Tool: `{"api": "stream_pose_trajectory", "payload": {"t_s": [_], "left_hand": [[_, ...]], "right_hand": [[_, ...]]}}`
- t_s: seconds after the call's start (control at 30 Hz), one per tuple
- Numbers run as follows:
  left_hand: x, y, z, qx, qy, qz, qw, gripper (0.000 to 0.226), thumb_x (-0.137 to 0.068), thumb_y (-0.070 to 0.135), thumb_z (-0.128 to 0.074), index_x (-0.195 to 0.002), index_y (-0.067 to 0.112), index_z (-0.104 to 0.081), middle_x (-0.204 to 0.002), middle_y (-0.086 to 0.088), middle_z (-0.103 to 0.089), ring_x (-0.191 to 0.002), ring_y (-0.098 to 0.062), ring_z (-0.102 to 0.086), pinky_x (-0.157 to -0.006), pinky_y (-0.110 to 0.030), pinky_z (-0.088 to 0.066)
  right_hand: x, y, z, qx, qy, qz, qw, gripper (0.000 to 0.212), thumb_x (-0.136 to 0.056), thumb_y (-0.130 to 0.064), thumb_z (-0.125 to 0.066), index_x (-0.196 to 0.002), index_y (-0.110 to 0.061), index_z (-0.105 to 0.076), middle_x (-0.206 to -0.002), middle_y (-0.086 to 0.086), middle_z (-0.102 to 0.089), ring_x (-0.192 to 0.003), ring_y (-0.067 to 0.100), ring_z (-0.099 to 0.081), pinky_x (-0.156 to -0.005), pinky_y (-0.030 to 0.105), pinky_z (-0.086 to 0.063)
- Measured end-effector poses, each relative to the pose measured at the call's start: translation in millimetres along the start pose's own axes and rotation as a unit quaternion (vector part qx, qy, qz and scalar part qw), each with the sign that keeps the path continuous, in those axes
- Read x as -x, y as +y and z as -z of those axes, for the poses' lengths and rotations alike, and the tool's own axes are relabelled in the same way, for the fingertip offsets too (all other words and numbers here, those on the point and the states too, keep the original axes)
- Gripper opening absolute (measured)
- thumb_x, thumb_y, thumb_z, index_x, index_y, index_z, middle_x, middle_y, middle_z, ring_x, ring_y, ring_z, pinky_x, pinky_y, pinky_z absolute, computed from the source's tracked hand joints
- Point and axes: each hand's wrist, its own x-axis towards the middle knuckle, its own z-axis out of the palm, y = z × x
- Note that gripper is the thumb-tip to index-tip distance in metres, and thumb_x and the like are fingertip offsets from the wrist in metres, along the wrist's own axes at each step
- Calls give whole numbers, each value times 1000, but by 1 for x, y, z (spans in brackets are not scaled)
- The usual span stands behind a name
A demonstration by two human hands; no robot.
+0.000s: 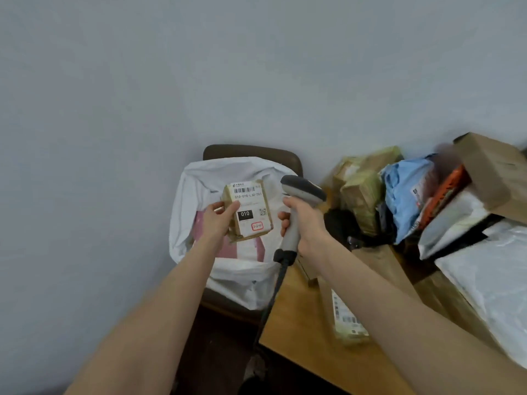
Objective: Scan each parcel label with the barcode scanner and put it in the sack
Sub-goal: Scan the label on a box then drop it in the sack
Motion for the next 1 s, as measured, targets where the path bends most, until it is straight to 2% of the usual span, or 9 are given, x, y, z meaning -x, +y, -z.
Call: {"api": "stream_pose_trajectory", "payload": {"t_s": [0.07, 0.17, 0.3, 0.37, 0.47, 0.6, 0.8, 0.87, 1.0], "left_hand": [[-55, -7, 18, -14, 9, 1, 1000, 55, -83, 28, -73, -129, 10, -47, -122, -6, -61, -100, -22, -63, -74, -34, -54], [-137, -29, 43, -48, 1, 35, 998, 60, -82, 28, -75, -131, 9, -45, -119, -2, -57, -100, -21, -59, -88, -39, -52], [-213, -59, 55, -105, -14, 80, 991, 65, -79, 29, -77, -132, 7, -47, -132, -9, -56, -115, -26, -57, -101, -45, -46], [-248, -74, 48, -150, -28, 89, 984, 67, -79, 31, -77, -133, 6, -47, -133, -10, -57, -118, -26, -57, -100, -36, -45], [-286, -96, 22, -214, -50, 68, 973, 62, -84, 30, -73, -133, 4, -47, -131, -11, -58, -118, -26, -56, -88, -27, -41], [-319, -119, -23, -244, -91, 64, 963, 56, -90, 34, -64, -135, 5, -46, -125, -12, -62, -110, -26, -61, -84, -31, -49], [-315, -139, -62, -248, -251, 102, 930, 49, -93, 34, -59, -132, 7, -50, -126, -12, -61, -109, -25, -62, -93, -38, -51], [-313, -148, -55, -317, -286, 44, 903, 53, -92, 31, -61, -137, 9, -43, -134, -14, -54, -117, -28, -57, -95, -41, -50], [-286, -165, -47, -500, -271, -151, 809, 93, -85, 33, -69, -154, 15, -9, -158, -16, -8, -138, -30, -30, -102, -42, -43]], "right_hand": [[-44, 10, -37, 1, 22, -7, 1000, 9, -90, -17, -63, -85, -11, -59, -63, 5, -57, -51, 12, -48, -56, 26, -45], [-113, 28, -93, -11, 58, -29, 998, 10, -90, -14, -62, -82, -9, -60, -61, 6, -57, -49, 12, -47, -54, 26, -43], [-181, 47, -131, -9, 95, -48, 994, 10, -89, -13, -64, -83, -6, -62, -55, 5, -56, -43, 12, -45, -50, 26, -39], [-213, 54, -140, -6, 118, -50, 992, 11, -88, -13, -65, -81, -6, -62, -53, 4, -57, -43, 12, -45, -50, 27, -39], [-247, 64, -142, -7, 147, -60, 987, 12, -89, -12, -64, -78, -8, -62, -55, 5, -55, -45, 13, -45, -51, 27, -39], [-278, 74, -129, -11, 172, -62, 983, 15, -90, -10, -62, -76, -8, -60, -55, 6, -54, -45, 14, -43, -50, 26, -38], [-302, 94, -99, -17, 211, -94, 973, 11, -88, -16, -65, -90, -5, -65, -53, 2, -58, -43, 11, -47, -45, 24, -43], [-303, 95, -95, -15, 210, -97, 973, 9, -89, -16, -65, -87, -7, -65, -55, 4, -59, -45, 12, -47, -44, 24, -43], [-301, 98, -99, -14, 208, -103, 973, 10, -87, -14, -67, -84, -4, -65, -54, 5, -60, -42, 13, -48, -48, 25, -43]]}}
